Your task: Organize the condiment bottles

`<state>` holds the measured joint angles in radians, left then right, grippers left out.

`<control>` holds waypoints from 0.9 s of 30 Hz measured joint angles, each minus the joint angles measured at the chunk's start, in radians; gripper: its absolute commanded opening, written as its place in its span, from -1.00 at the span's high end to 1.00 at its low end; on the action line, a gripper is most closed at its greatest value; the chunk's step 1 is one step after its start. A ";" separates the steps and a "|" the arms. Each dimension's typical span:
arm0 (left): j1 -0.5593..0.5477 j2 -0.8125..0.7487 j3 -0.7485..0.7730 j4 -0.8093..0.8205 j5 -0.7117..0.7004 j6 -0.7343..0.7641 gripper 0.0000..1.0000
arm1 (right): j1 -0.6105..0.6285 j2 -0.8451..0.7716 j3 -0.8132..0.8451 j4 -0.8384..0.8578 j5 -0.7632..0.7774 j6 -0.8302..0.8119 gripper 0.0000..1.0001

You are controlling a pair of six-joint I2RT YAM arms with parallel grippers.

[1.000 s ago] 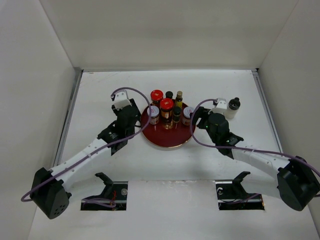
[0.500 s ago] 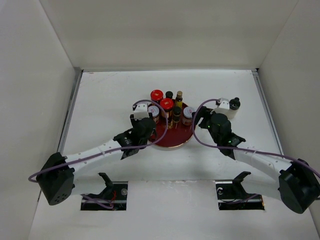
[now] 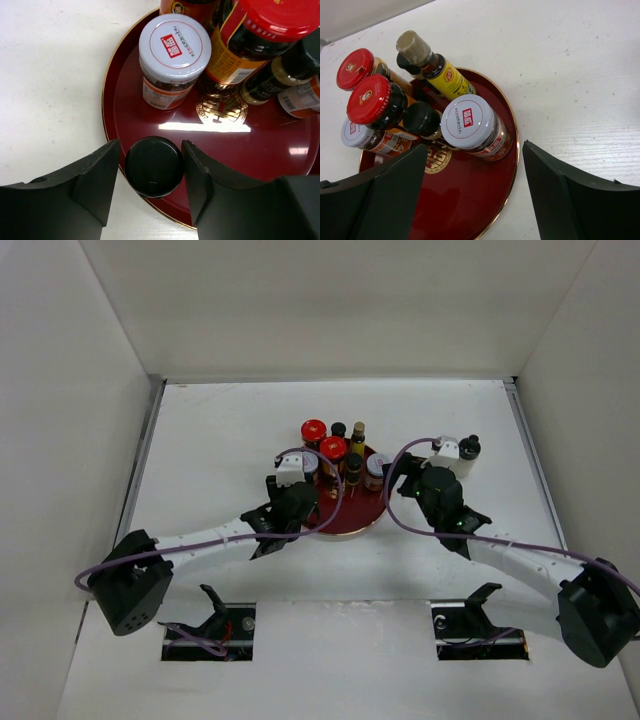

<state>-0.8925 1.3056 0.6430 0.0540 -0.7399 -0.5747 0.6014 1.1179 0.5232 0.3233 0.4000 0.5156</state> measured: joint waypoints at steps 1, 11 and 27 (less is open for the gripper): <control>0.001 0.000 -0.007 0.004 0.002 -0.001 -0.05 | 0.000 -0.001 0.000 0.000 0.000 0.000 -0.71; 0.000 -0.029 -0.036 0.032 0.012 0.000 -0.85 | -0.003 -0.041 -0.002 0.000 0.000 -0.004 -0.64; 0.192 -0.475 -0.330 0.326 0.027 -0.070 -0.75 | -0.143 -0.063 0.092 -0.176 0.031 -0.031 -0.14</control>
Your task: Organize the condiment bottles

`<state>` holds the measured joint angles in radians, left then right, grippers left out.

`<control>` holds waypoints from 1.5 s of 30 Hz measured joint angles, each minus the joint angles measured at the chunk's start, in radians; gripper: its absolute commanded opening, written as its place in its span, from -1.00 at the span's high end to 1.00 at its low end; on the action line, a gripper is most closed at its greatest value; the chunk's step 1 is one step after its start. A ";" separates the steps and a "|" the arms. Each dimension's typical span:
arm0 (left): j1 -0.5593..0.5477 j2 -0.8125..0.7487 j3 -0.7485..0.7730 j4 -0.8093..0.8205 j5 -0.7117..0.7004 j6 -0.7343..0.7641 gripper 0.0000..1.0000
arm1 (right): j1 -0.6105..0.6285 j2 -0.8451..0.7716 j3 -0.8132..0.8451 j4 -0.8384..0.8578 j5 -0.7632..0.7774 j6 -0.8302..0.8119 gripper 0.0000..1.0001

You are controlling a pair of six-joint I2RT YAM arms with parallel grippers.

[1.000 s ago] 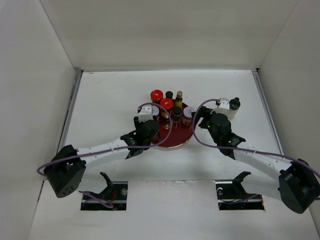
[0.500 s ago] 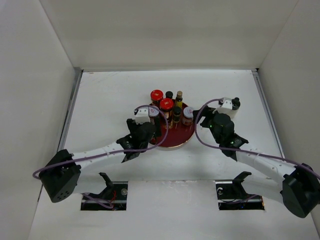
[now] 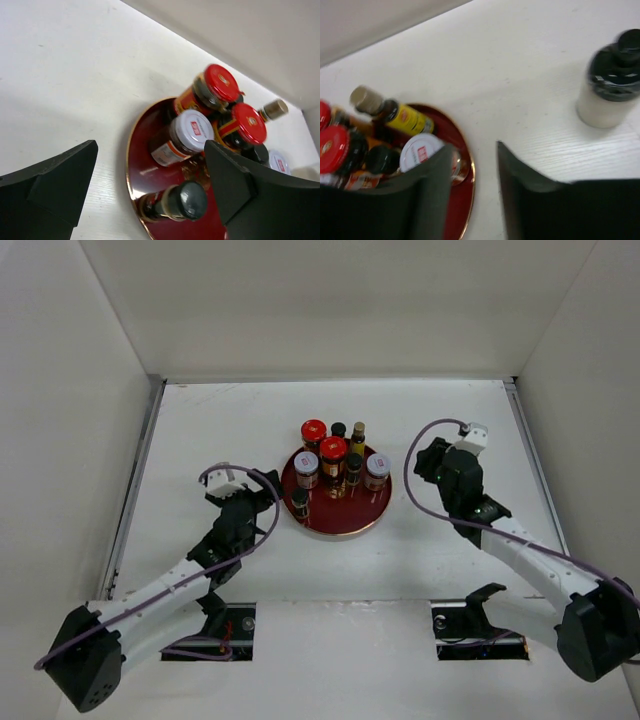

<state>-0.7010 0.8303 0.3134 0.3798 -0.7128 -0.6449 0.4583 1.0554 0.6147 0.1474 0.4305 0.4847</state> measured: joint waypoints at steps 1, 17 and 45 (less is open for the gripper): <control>0.023 -0.015 -0.023 0.011 0.006 -0.019 -0.75 | -0.027 0.000 0.012 -0.021 0.006 -0.007 -0.38; 0.245 0.013 -0.212 0.105 0.187 -0.216 -0.80 | -0.334 0.255 0.178 -0.158 0.122 -0.071 -0.90; 0.268 0.064 -0.212 0.149 0.259 -0.246 -0.82 | -0.274 0.283 0.169 -0.156 0.077 -0.077 -0.11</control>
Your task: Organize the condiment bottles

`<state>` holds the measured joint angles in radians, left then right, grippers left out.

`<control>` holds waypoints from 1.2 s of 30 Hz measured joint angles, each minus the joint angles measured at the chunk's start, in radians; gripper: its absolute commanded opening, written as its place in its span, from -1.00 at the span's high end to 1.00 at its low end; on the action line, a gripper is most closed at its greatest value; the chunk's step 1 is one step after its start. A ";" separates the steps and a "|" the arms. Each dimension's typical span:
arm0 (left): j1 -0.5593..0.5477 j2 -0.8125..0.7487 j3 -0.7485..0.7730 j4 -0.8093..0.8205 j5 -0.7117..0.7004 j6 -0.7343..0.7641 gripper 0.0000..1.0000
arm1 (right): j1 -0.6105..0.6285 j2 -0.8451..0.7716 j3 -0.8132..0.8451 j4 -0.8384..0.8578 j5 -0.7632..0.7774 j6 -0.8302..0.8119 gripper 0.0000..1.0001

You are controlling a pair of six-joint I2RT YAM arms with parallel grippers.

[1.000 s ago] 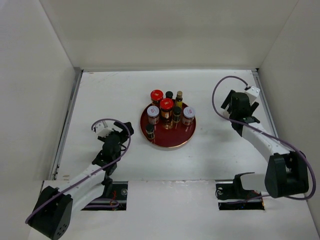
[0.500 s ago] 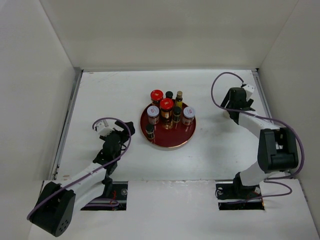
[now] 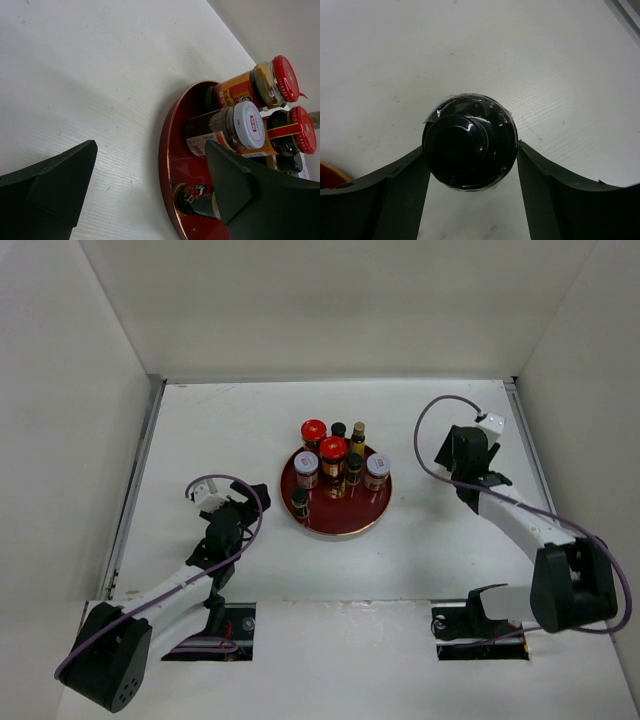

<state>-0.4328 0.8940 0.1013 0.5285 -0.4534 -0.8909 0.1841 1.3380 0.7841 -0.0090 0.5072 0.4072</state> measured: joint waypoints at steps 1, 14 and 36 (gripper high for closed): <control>0.000 0.000 0.000 0.001 0.001 0.000 -0.82 | 0.022 -0.042 -0.018 0.000 0.006 0.000 -0.11; -0.001 0.000 0.000 0.014 0.013 0.000 -0.83 | 0.540 -0.352 -0.069 -0.186 0.090 0.063 -0.10; 0.026 0.048 0.004 0.004 0.023 -0.001 -0.95 | 0.779 0.288 0.135 0.109 0.069 0.050 -0.52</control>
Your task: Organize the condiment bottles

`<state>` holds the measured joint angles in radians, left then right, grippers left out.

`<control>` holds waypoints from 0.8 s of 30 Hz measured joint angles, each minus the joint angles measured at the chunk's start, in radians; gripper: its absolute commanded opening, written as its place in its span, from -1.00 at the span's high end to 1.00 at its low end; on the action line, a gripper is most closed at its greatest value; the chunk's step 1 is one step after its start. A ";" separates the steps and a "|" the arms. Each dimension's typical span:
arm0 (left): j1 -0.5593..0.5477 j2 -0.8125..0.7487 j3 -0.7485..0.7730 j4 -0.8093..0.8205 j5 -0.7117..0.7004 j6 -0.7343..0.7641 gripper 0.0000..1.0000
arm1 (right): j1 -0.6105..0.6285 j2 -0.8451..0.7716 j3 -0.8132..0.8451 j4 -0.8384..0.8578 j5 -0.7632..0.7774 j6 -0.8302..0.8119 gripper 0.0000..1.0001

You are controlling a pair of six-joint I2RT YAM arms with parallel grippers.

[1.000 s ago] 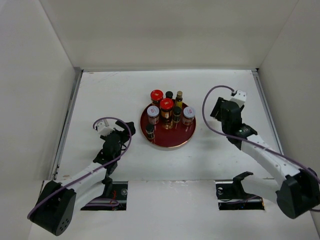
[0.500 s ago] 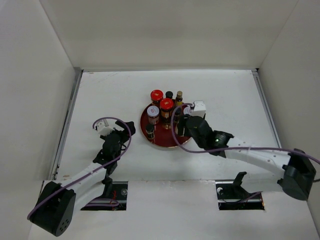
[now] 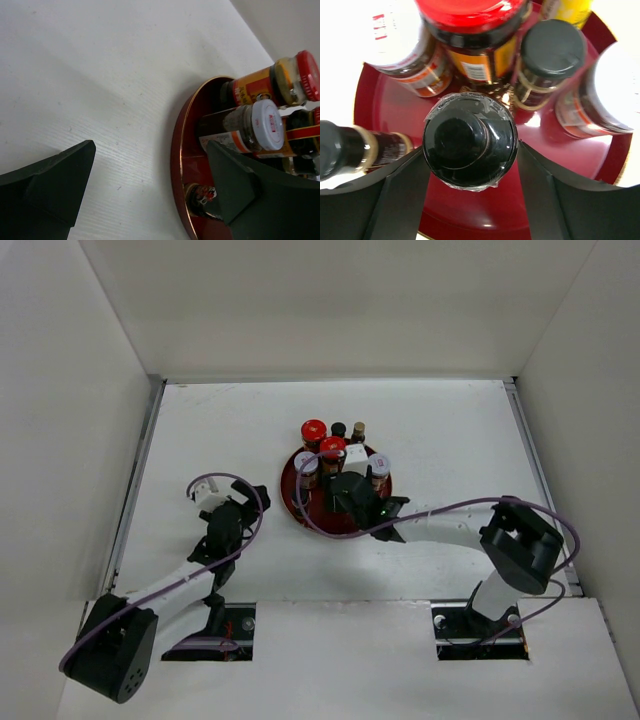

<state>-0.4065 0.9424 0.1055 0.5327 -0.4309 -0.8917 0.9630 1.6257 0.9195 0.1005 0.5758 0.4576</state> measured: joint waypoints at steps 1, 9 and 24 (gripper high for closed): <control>0.000 0.018 0.004 -0.004 0.005 0.000 -0.97 | 0.005 0.005 0.002 0.006 0.002 -0.001 -0.61; 0.000 0.101 0.045 -0.014 0.040 0.000 -1.00 | 0.040 -0.031 0.011 0.040 0.046 -0.025 -1.00; 0.003 0.089 0.059 -0.025 0.070 0.001 -1.00 | -0.444 -0.564 -0.251 0.198 0.071 -0.060 -1.00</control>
<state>-0.4034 1.0313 0.1646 0.5079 -0.3611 -0.8909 0.5186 1.0615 0.6682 0.2981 0.6468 0.3977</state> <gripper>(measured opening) 0.997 0.999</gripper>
